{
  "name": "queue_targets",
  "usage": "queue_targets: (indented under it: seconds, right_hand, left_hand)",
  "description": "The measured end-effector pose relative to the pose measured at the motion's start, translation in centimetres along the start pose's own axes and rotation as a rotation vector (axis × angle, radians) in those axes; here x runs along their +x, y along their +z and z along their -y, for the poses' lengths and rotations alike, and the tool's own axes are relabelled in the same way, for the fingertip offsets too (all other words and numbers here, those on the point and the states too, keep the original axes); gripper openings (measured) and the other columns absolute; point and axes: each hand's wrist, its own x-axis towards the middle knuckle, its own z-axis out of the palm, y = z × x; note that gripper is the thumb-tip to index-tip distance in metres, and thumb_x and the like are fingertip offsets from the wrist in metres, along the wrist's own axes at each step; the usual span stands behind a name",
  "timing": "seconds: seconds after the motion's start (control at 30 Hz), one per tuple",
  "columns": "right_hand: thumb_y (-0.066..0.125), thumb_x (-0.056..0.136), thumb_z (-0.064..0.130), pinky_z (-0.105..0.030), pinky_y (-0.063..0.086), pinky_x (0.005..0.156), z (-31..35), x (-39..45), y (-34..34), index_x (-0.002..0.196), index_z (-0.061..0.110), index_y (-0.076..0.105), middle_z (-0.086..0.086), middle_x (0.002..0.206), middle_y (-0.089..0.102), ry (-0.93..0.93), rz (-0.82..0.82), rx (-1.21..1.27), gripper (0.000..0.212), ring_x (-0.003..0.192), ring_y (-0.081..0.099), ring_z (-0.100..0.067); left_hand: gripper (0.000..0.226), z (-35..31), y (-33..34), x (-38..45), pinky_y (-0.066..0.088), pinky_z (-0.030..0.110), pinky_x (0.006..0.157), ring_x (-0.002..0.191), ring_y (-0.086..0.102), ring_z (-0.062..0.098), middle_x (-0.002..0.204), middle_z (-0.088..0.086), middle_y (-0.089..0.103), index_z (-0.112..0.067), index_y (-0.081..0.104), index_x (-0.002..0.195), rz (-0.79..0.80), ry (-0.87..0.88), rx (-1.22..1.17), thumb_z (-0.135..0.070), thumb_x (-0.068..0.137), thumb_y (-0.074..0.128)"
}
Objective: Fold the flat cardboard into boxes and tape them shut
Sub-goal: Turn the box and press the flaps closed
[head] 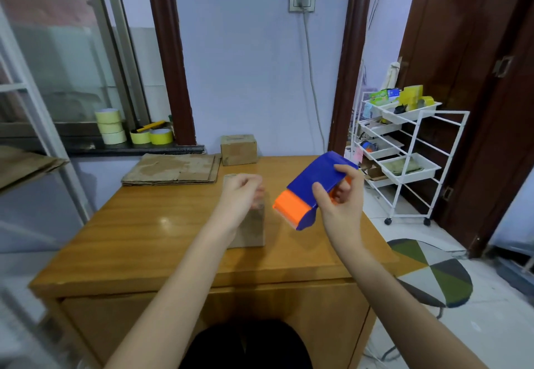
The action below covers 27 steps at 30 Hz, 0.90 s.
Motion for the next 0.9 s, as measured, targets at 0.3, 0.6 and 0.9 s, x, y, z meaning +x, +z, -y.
queue_targets:
  seconds: [0.3,0.6,0.9]
  right_hand:
    - [0.062,0.085,0.000,-0.008,0.043,0.075,0.4,-0.9,3.5,0.121,0.006,0.041,0.008,0.107,0.042,-0.022,-0.188,0.070,0.042,0.086,0.050,0.015]
    - [0.064,0.078,0.031,-0.009,0.044,0.073,0.5,-1.6,4.3,0.117,0.016,0.036,0.007,0.111,0.041,0.017,-0.192,0.072,0.051,0.086,0.050,0.012]
    - [0.060,0.080,0.020,-0.006,0.042,0.075,0.3,-1.7,4.5,0.119,0.011,0.036,0.009,0.110,0.040,0.018,-0.232,0.064,0.047,0.087,0.048,0.018]
  left_hand:
    - [0.023,3.3,1.0,-2.4,0.057,0.034,0.071,0.081,0.071,0.023,0.083,0.009,0.073,-0.012,0.061,0.097,0.046,-0.274,-0.474,-0.030,0.099,0.047]
    - [0.018,3.3,0.7,-2.5,0.056,0.025,0.068,0.071,0.069,0.010,0.073,-0.005,0.073,-0.017,0.064,0.095,-0.051,-0.190,-0.479,-0.033,0.094,0.056]
    - [0.028,4.0,2.1,-2.7,0.048,0.029,0.067,0.065,0.057,0.013,0.065,-0.001,0.063,-0.015,0.064,0.087,-0.111,-0.091,-0.443,-0.035,0.098,0.047]
